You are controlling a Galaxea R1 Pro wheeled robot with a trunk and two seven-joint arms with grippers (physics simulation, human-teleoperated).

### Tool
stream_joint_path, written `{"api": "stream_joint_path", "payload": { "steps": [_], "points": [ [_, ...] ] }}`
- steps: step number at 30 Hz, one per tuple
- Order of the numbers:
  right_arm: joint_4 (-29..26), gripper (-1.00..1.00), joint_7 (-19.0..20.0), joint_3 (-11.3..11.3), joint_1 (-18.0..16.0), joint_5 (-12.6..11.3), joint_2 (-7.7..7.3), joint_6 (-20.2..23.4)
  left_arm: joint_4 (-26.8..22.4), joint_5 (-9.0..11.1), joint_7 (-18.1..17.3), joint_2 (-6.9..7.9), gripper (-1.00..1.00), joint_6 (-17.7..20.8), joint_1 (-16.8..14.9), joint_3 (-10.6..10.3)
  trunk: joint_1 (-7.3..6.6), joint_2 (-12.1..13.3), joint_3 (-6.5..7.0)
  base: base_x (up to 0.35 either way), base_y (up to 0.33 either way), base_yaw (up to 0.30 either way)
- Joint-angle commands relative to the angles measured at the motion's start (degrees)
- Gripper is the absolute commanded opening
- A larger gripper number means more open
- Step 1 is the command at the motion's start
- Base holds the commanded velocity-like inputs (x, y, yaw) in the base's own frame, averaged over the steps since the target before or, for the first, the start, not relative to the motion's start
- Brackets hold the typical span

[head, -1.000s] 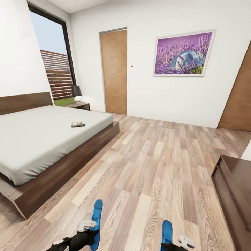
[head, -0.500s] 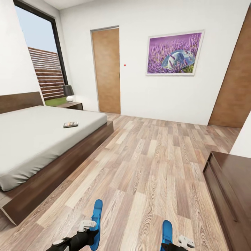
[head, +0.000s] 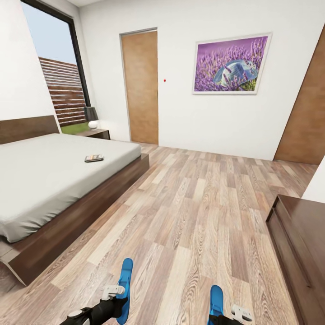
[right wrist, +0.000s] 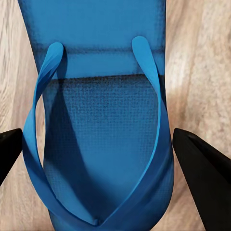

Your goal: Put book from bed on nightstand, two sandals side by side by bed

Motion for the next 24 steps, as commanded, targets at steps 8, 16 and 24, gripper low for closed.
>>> {"api": "stream_joint_path", "payload": {
  "steps": [8,16,24],
  "points": [
    [0.01,-1.0,0.11,0.45,-0.02,-0.57,-0.03,0.2,0.05,0.36,-0.12,0.03,-1.0,-0.32,-0.04,-0.51,-0.01,-0.02,-0.44,0.0,0.0,0.002],
    [0.02,-1.0,0.11,0.45,-0.02,-0.45,-0.03,0.24,0.05,0.36,-0.12,0.04,-1.0,-0.32,-0.04,-0.45,-0.01,-0.02,-0.74,0.025,0.0,0.0],
    [0.02,-1.0,0.11,0.45,-0.02,-0.52,-0.03,0.22,0.1,0.52,-0.04,0.03,-1.0,-0.32,-0.04,-0.43,-0.01,-0.02,-0.75,0.284,0.0,0.0]
  ]
}}
